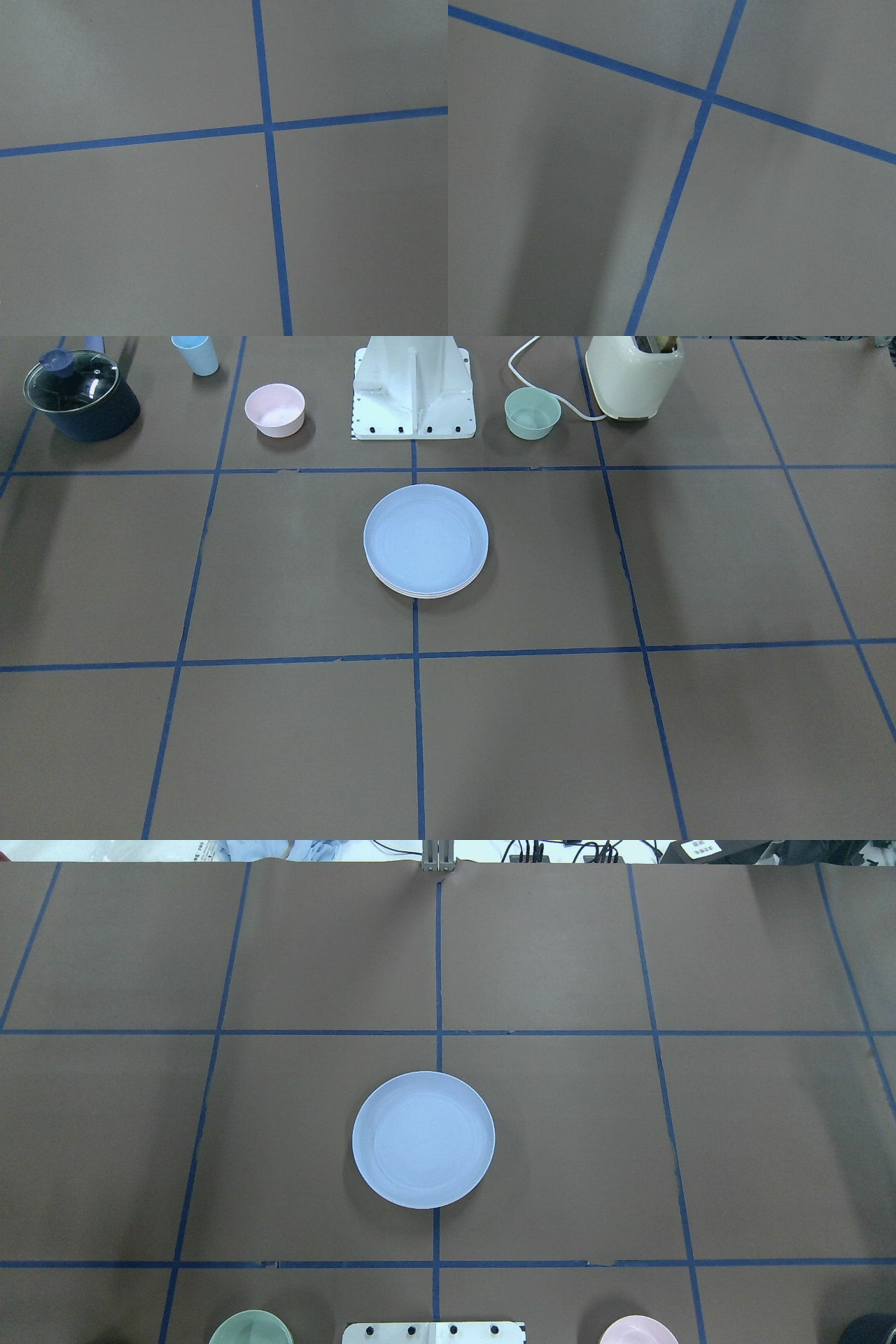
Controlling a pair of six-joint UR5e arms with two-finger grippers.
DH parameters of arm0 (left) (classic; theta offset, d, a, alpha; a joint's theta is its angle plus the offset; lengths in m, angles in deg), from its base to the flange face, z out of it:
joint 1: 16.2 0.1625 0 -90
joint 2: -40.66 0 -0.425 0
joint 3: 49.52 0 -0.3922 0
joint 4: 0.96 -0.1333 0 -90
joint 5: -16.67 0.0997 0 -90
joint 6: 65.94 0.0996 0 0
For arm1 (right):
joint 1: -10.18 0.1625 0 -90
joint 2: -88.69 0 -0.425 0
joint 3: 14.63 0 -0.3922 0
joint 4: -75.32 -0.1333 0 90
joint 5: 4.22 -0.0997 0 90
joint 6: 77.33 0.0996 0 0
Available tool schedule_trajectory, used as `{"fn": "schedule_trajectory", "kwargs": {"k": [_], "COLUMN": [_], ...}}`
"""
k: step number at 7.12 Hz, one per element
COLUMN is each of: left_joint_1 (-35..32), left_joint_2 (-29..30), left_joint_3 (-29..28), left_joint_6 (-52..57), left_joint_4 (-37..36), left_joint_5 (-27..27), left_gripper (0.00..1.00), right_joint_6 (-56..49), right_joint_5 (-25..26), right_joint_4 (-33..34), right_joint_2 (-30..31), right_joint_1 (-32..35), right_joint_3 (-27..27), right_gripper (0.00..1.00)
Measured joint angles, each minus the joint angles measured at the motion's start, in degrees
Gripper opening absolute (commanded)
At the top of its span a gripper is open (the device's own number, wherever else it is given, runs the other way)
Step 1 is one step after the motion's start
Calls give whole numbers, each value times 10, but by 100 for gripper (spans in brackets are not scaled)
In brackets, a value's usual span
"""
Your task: Stack three plates with pink and blue
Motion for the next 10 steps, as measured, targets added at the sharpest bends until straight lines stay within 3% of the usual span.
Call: {"fn": "schedule_trajectory", "kwargs": {"k": [10], "left_joint_1": [1], "left_joint_2": [-2], "left_joint_3": [-10], "left_joint_6": [0], "left_joint_4": [0], "left_joint_5": [1], "left_gripper": [100], "right_joint_6": [11], "right_joint_5": [-4], "right_joint_4": [-3], "right_joint_2": [-3], "right_joint_1": [-1], "right_joint_3": [-4], "right_gripper": [100]}}
